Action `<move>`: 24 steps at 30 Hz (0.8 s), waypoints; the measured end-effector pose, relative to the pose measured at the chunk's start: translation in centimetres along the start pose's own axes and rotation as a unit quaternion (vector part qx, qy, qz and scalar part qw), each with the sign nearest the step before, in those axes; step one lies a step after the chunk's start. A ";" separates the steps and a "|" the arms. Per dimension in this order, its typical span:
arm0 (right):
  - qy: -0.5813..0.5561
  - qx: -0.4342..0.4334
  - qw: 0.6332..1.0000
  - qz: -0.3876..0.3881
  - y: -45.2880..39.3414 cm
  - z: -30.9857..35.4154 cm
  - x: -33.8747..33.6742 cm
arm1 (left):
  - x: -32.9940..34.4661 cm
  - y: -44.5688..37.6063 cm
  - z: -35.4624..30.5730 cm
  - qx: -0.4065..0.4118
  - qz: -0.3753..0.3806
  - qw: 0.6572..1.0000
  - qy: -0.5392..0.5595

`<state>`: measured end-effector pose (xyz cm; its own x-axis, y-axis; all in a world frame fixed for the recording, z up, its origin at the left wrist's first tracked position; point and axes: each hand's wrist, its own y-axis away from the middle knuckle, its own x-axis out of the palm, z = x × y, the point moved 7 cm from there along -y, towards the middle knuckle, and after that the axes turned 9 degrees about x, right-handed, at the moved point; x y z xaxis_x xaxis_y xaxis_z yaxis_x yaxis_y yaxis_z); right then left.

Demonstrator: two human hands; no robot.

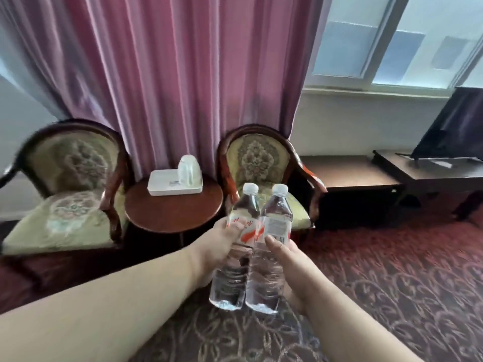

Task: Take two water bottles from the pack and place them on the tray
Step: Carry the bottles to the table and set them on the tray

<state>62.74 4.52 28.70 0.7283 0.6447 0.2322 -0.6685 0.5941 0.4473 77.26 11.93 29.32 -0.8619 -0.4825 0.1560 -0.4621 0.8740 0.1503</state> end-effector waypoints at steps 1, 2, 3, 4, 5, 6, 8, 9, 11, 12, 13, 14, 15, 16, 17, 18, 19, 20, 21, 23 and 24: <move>-0.008 0.013 1.000 0.023 -1.7 0.1 1.9 | -2.3 -0.7 -0.3 -0.003 -0.007 1.000 0.005; -0.014 0.024 0.998 0.048 -3.3 0.2 3.6 | -4.4 -1.3 -0.4 -0.007 -0.016 1.000 0.012; -0.013 0.033 0.997 0.068 -4.9 0.3 5.1 | -6.3 -2.0 -0.7 -0.010 -0.022 1.000 0.019; -0.011 0.043 0.996 0.080 -6.4 0.5 6.5 | -8.0 -2.7 -0.9 -0.011 -0.025 0.999 0.024; -0.007 0.051 0.995 0.089 -8.1 0.6 7.6 | -9.6 -3.4 -1.1 -0.011 -0.026 0.999 0.025; 0.000 0.057 0.994 0.094 -9.7 0.7 8.6 | -11.0 -4.3 -1.2 -0.009 -0.028 0.999 0.023; 0.021 0.066 0.992 0.104 -13.2 0.7 10.3 | -13.6 -6.3 -0.9 -0.012 -0.041 0.999 0.017; 0.032 0.070 0.991 0.110 -15.0 0.7 11.0 | -14.9 -7.4 -0.6 -0.015 -0.050 0.999 0.012; 0.045 0.087 0.988 0.119 -18.5 0.7 12.1 | -17.2 -9.9 0.1 -0.028 -0.070 0.997 0.008; 0.047 0.094 0.986 0.126 -20.3 0.8 12.5 | -18.3 -11.3 0.4 -0.036 -0.081 0.996 0.015; 0.053 0.095 0.984 0.140 -22.3 1.1 12.9 | -19.4 -12.9 0.6 -0.041 -0.090 0.995 0.025; 0.063 0.097 0.981 0.155 -24.3 1.7 13.4 | -20.4 -14.5 0.5 -0.046 -0.098 0.994 0.033; 0.074 0.101 0.978 0.168 -26.2 2.4 14.0 | -21.3 -16.0 0.4 -0.051 -0.107 0.992 0.035; 0.084 0.107 0.975 0.176 -28.1 3.3 14.5 | -22.3 -17.6 0.0 -0.053 -0.114 0.992 0.032; 0.095 0.110 0.972 0.183 -30.1 4.3 15.1 | -23.1 -19.3 -0.5 -0.053 -0.117 0.991 0.026; 0.110 0.110 0.969 0.191 -31.9 5.5 15.7 | -23.9 -20.8 -1.1 -0.052 -0.122 0.991 0.021; 0.127 0.109 0.965 0.202 -33.7 6.6 16.5 | -24.8 -22.2 -1.9 -0.051 -0.132 0.990 0.020; 0.141 0.107 0.961 0.212 -35.4 7.7 17.3 | -25.7 -23.6 -2.6 -0.052 -0.147 0.988 0.019; 0.157 0.107 0.958 0.216 -37.2 8.9 18.2 | -26.8 -25.0 -3.1 -0.051 -0.161 0.985 0.024; 0.190 0.109 0.950 0.221 -40.9 10.5 19.8 | -29.0 -27.7 -3.8 -0.053 -0.173 0.983 0.038; 0.196 0.113 0.948 0.224 -42.6 10.8 20.7 | -30.2 -28.9 -3.9 -0.056 -0.175 0.982 0.044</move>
<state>107.94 -12.65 23.83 0.2372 0.9635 0.1239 -0.8161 0.1285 0.5634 117.48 0.99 24.05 -0.6311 -0.7592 0.1590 -0.6960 0.6447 0.3161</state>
